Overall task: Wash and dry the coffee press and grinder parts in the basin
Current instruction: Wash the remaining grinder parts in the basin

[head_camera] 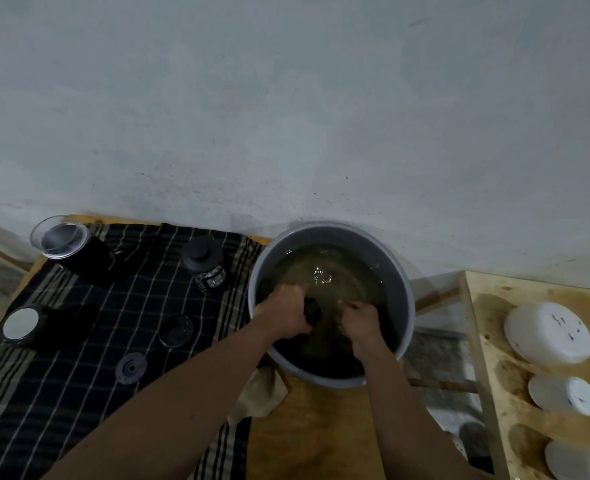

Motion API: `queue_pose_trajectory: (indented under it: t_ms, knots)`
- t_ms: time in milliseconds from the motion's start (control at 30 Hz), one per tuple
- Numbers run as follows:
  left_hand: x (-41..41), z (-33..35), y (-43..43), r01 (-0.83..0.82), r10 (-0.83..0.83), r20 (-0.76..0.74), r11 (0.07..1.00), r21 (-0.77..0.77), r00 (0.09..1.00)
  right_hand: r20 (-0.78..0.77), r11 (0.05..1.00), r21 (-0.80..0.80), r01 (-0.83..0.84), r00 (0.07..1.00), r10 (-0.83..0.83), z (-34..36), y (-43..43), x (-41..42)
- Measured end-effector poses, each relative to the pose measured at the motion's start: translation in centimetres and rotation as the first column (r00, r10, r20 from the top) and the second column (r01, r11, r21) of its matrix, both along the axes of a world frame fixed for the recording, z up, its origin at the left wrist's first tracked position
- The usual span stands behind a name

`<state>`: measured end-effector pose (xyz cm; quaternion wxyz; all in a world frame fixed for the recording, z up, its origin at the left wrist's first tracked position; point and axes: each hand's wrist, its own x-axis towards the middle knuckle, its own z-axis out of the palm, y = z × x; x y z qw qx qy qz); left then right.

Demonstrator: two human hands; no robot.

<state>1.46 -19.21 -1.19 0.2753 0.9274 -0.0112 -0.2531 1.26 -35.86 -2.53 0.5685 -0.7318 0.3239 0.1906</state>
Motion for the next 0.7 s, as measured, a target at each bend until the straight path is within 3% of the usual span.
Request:
queue_pose_trajectory:
  t_ms: [133,233,400,500,700]
  knots:
    - [-0.2,0.0,0.0,0.038,-0.036,0.045,0.999,-0.027,0.998,0.134,0.973,-0.001,-0.232,0.964,0.23,0.8,1.8,0.0]
    - [-0.4,0.4,0.1,-0.02,0.046,0.123,0.978,-0.209,0.991,0.275,0.986,-0.045,-0.163,0.946,0.169,2.0,1.8,-0.2]
    - [-0.4,1.4,0.6,-0.094,0.255,0.261,0.859,-0.504,0.931,0.19,0.978,0.03,-0.208,0.962,0.199,3.9,1.3,-0.2]
    - [-0.2,1.8,0.7,-0.106,0.293,0.284,0.843,-0.527,0.913,0.204,0.984,0.064,-0.167,0.967,0.151,4.5,1.5,-0.2]
    - [-0.1,2.9,0.5,-0.096,0.29,0.295,0.842,-0.531,0.911,0.277,0.975,-0.061,-0.216,0.934,0.224,6.4,1.6,-0.1]
